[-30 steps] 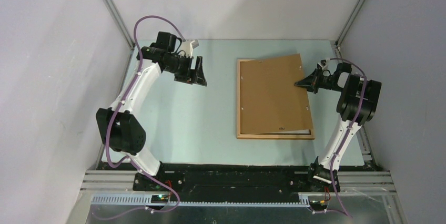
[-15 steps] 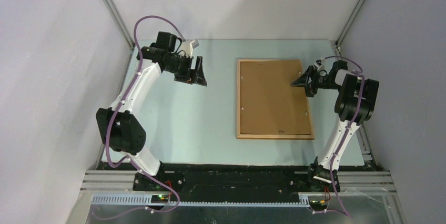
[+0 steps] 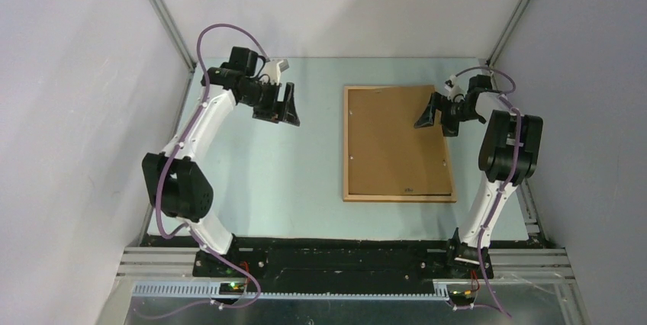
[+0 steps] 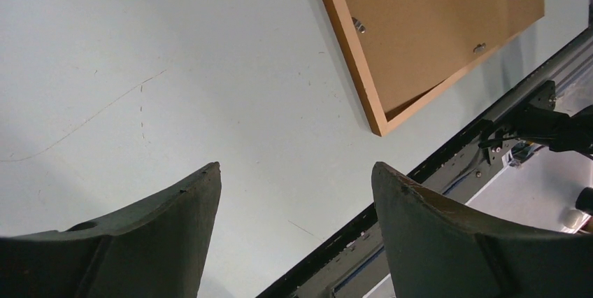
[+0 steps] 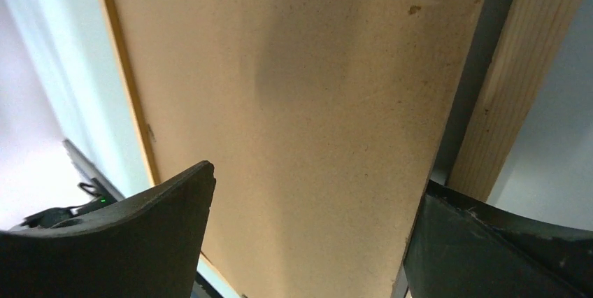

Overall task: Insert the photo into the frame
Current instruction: Turn over the photo frame item on the photo frame, then adjust the photo frame at the center of the board.

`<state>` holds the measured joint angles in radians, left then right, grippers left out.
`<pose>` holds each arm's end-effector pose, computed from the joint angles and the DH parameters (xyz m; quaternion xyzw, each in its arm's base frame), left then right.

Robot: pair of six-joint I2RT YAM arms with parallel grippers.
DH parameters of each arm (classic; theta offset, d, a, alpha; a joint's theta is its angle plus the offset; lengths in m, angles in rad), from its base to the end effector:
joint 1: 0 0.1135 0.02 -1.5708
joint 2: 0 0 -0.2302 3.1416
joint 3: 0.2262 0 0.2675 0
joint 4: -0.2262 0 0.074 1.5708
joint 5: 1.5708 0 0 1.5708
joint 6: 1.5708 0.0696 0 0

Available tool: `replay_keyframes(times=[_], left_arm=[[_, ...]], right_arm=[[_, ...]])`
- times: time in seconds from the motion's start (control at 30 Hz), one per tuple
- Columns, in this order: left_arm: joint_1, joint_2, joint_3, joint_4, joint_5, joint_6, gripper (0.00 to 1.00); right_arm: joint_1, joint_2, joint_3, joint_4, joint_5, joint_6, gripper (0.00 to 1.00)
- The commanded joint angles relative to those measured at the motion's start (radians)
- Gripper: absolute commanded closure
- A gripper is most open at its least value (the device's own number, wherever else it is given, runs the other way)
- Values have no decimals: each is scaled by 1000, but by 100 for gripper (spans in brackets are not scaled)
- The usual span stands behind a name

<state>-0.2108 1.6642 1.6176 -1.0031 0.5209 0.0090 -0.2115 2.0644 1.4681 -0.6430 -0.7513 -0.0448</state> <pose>0.3561 -0.1116 0.2739 0.1683 0.9208 -0.2726 0.2226 0.4197 -0.0415 0.1014 0.0161 0.9194 0.3393 0.1985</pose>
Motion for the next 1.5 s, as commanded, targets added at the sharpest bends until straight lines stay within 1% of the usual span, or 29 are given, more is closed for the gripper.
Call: replay_keyframes(times=[0.0,0.17,0.4,0.57,0.7,0.87,1.07,1.3,1.47], left_arm=[[6,32,10,22,-34,17,16],[6,77,28,21,-51,20,16],[3,137,67,41,-69,8,15],[-7,162,57,122,-84,-41,15],[-37,186,47,193,-97,-79,15],[-103,227,48,284,-126,-144,15],[-166,306,73,355,-141,-208,15],[-208,396,91,396,-139,-256,16],[-235,429,86,419,-144,-286,16]], right_arm=[[33,-85,55,-29,159,-53,6],[59,-102,70,-53,252,-65,5],[61,-148,71,-51,335,-73,3],[62,-177,66,-43,384,-82,2],[59,-177,47,-19,413,-90,2],[53,-154,14,14,427,-88,5],[37,-105,-1,21,416,-94,7],[23,-64,-19,10,398,-97,10],[24,-45,-34,7,356,-87,15]])
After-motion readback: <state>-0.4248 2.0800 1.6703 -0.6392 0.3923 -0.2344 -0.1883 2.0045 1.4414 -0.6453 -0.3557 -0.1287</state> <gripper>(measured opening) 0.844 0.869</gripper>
